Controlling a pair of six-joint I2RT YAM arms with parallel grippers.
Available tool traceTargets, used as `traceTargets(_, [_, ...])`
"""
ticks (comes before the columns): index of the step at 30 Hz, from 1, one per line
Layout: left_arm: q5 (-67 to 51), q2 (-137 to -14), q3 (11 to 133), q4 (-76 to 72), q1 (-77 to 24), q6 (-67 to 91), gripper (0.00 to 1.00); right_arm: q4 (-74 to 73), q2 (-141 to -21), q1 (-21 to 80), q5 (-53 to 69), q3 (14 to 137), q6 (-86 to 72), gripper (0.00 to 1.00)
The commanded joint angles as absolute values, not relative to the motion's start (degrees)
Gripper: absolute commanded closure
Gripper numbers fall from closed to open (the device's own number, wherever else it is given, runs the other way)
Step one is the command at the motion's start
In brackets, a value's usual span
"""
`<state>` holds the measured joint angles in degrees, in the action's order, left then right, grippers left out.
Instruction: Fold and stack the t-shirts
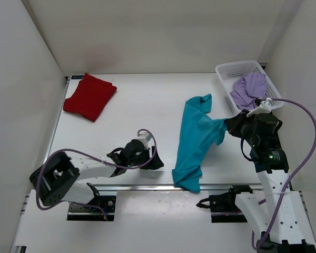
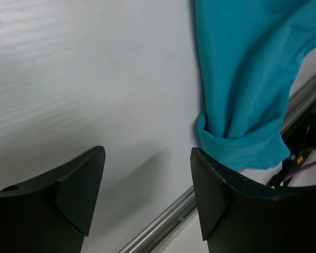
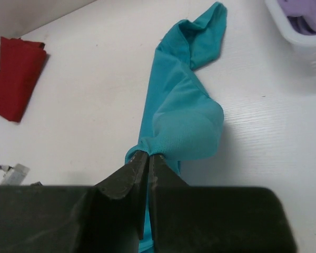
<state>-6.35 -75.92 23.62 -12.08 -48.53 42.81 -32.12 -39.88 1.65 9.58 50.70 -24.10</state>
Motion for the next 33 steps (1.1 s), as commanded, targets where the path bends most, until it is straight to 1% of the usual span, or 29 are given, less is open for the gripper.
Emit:
traceTargets(1, [-7.03, -80.14, 28.29, -17.92, -52.9, 44.47, 0.22, -32.0, -39.81, 1.76, 7.37, 53.88, -21.97, 1.0])
traceTargets(5, [-12.29, -86.64, 30.58, -23.01, -53.44, 46.4, 0.15, -29.45, -40.6, 1.14, 12.21, 50.55, -23.11, 1.0])
traceTargets(6, [-13.7, -88.23, 31.72, -23.46, -53.35, 47.02, 0.14, -29.7, -41.13, 1.14, 11.96, 49.93, -23.29, 1.0])
traceTargets(10, [-16.16, -91.75, 33.75, -24.52, -56.07, 48.42, 0.15, -27.95, -41.65, 1.41, 12.83, 49.48, -23.12, 1.0])
traceTargets(13, [-19.59, -94.92, 34.8, -26.28, -57.74, 50.26, 0.2, -26.64, -42.1, 1.23, 14.32, 48.69, -23.65, 1.0])
traceTargets(15, [-21.36, -96.76, 35.07, -27.51, -59.23, 51.23, 0.38, -25.76, -42.62, 1.67, 14.59, 48.52, -24.08, 1.0])
traceTargets(16, [-21.44, -96.68, 35.5, -27.51, -59.5, 51.15, 0.43, -25.75, -43.06, 1.58, 14.68, 48.43, -23.99, 0.99])
traceTargets(19, [-20.14, -95.28, 36.47, -25.06, -59.94, 50.63, 0.77, -24.79, -43.68, 1.85, 14.94, 48.25, -24.34, 1.0])
traceTargets(20, [-19.52, -94.84, 36.82, -24.09, -59.16, 49.67, 0.83, -24.09, -44.12, 2.11, 15.38, 47.64, -24.78, 1.0])
traceTargets(21, [-18.21, -93.44, 37.26, -21.65, -57.76, 48.96, 0.93, -22.95, -44.12, 2.28, 16.25, 47.46, -25.31, 1.0])
traceTargets(22, [-17.5, -92.73, 38.22, -19.53, -56.87, 48.0, 0.99, -22.33, -44.82, 2.72, 16.87, 47.55, -26.18, 1.0])
traceTargets(25, [-17.32, -87.55, 43.13, -12.6, -48.98, 44.4, 1.0, -18.55, -47.45, 5.17, 19.6, 47.55, -28.82, 1.0])
traceTargets(27, [-16.7, -83.52, 50.5, -6.09, -40.91, 40.01, 1.0, -16.1, -49.56, 7.55, 19.69, 49.48, -29.44, 1.0])
traceTargets(28, [-15.92, -81.76, 52.8, -1.54, -37.65, 38.69, 1.0, -15.91, -51.4, 9.12, 19.43, 52.53, -29.7, 1.0])
traceTargets(29, [-15.47, -81.04, 57.69, -0.02, -35.88, 36.76, 1.0, -15.82, -53.42, 9.58, 19.34, 55.6, -29.18, 1.0])
traceTargets(30, [-14.42, -79.56, 62.62, 5.31, -33.16, 34.91, 1.0, -14.86, -54.92, 10.19, 19.77, 57.11, -29.09, 1.0])
traceTargets(31, [-13.28, -78.5, 65.01, 9.02, -31.22, 34.02, 1.0, -14.07, -55.8, 10.63, 20.99, 59.91, -29.18, 1.0])
traceTargets(33, [-10.48, -76.56, 72.3, 13.85, -29.63, 30.69, 1.0, -11.79, -58.0, 10.2, 24.15, 63.88, -29.79, 1.0])
